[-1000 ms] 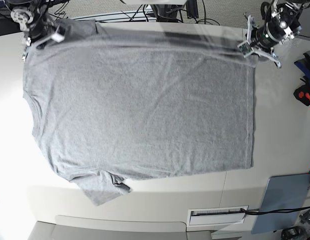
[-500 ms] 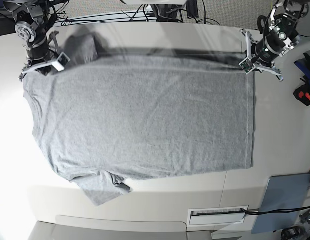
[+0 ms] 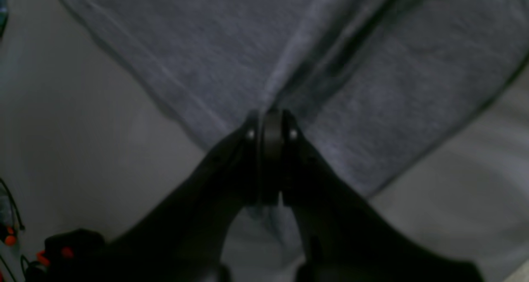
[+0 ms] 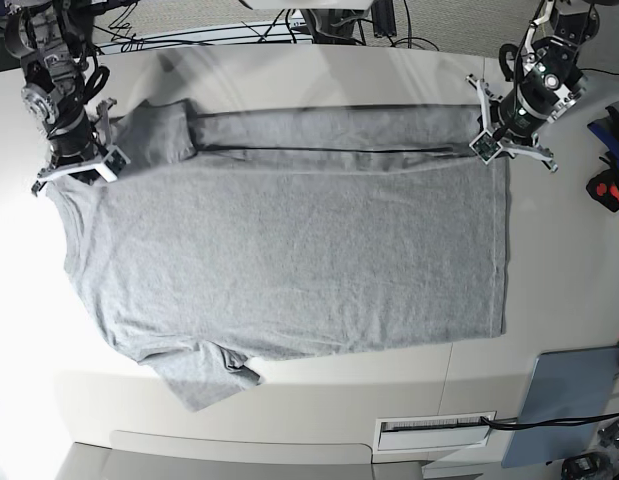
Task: Fold the T-shirt properly
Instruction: 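Fold the shoulder edge over with both grippers and release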
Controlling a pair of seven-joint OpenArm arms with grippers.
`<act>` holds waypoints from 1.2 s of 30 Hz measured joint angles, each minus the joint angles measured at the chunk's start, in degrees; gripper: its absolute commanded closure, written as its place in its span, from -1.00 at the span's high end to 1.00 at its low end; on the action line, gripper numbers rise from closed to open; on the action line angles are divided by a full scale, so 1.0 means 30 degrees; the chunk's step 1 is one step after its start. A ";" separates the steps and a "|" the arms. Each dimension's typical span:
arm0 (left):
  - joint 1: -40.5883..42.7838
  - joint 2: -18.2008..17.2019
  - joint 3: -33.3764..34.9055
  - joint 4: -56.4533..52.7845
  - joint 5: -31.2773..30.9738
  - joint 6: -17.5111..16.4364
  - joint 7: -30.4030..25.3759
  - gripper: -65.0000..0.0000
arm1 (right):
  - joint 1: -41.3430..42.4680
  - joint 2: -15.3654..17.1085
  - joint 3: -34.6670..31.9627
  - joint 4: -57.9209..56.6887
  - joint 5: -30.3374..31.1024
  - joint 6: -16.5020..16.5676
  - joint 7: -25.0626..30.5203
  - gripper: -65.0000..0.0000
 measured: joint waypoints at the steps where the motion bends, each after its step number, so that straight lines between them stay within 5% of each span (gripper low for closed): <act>1: 0.0015 0.0000 0.0000 0.0000 0.0000 -0.0007 0.0007 -1.00 | 0.0080 0.0000 0.0000 -0.0058 0.0262 0.0058 -0.0015 -1.00; 25: 0.0007 -0.0015 0.0000 0.0000 0.0015 0.0007 0.0000 -1.00 | 0.1013 -0.0044 -0.0029 -0.0058 0.0313 0.0561 0.0670 -1.00; 29: 0.0007 -0.0015 0.0000 0.0000 0.0007 0.1311 0.0000 -1.00 | 0.1355 -0.0051 -0.0029 -0.0656 0.0372 0.0568 0.0721 -1.00; 36: -0.0015 0.0423 0.0000 0.0000 0.0007 0.0976 0.0000 -1.00 | 0.1749 -0.0066 -0.0029 -0.1632 0.0379 0.0517 0.0729 -1.00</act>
